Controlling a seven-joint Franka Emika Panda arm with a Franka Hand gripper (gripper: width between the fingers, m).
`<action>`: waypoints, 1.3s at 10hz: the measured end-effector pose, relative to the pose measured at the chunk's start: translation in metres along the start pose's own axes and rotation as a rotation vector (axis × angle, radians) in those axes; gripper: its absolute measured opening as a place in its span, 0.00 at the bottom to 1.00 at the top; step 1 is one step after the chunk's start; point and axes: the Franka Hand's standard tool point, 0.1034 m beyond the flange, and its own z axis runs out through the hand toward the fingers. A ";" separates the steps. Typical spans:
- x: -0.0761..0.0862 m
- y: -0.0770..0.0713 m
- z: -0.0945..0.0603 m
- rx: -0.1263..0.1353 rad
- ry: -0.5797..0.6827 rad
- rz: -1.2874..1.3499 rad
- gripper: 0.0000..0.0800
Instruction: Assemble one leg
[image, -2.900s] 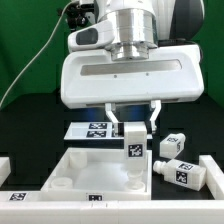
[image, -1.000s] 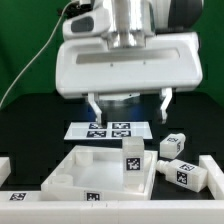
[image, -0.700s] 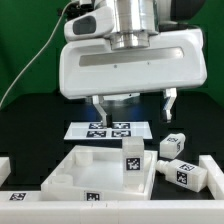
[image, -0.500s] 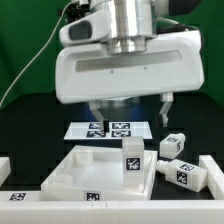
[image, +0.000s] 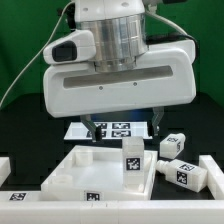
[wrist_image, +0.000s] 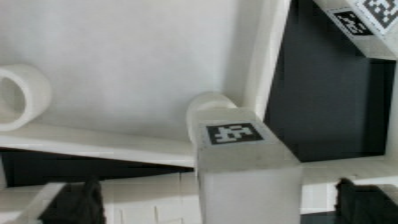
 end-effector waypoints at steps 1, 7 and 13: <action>0.000 0.000 0.000 0.000 0.000 0.000 0.81; 0.006 -0.002 0.008 0.000 0.000 -0.003 0.81; 0.005 -0.003 0.010 0.002 -0.001 0.007 0.35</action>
Offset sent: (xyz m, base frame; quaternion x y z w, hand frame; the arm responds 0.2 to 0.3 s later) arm 0.0212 -0.0003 -0.0081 -0.0090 -0.0025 -0.0126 0.9999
